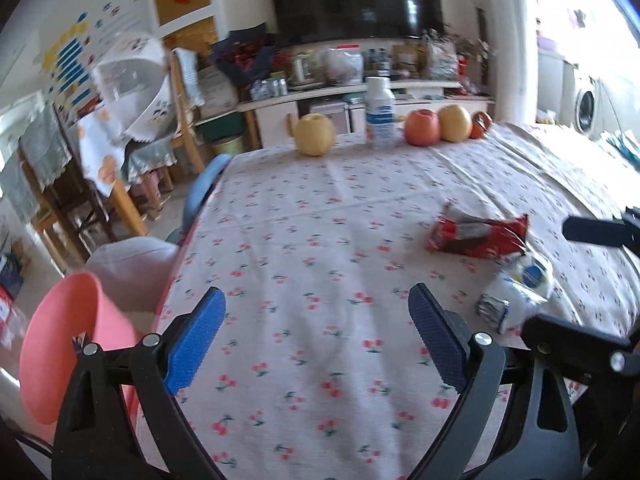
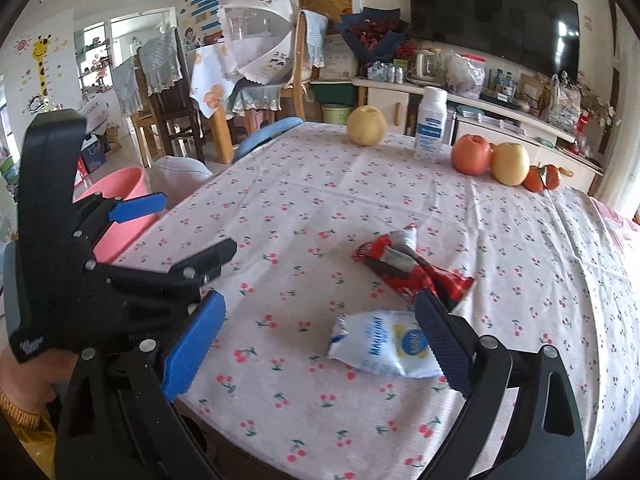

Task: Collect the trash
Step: 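Move both tools back over the table toward the MAGICDAY bag and red wrapper, then grasp the white MAGICDAY bag with the left tool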

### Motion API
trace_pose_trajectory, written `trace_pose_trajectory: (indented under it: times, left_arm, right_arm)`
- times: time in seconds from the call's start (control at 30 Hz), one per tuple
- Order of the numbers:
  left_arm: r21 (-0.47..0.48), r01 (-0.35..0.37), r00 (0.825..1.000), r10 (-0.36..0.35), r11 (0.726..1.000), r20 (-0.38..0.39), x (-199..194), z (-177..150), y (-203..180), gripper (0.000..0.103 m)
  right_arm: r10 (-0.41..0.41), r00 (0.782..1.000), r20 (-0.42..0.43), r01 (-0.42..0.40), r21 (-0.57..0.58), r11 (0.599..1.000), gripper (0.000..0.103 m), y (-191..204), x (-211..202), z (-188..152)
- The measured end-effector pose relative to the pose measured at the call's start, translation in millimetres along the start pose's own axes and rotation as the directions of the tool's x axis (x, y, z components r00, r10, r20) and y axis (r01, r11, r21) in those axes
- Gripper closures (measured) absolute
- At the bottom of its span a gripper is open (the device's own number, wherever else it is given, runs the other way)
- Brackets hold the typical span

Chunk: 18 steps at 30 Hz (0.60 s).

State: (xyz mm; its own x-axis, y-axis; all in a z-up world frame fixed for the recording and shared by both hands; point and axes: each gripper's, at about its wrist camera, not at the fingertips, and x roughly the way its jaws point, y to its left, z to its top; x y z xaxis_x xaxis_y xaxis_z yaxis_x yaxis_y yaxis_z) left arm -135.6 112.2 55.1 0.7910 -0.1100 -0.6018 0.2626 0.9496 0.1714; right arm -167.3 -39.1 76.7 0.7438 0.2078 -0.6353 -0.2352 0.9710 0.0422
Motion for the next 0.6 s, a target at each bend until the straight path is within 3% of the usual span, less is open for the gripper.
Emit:
trace_pose_trajectory:
  times: [0.6]
  left_arm:
    - [0.137,0.074,0.997,-0.07,0.988,-0.032,9,-2,-62,0.01]
  right_arm:
    - [-0.049,0.999,0.015,0.048,0.068,0.997,0.008,-62,-13,-6]
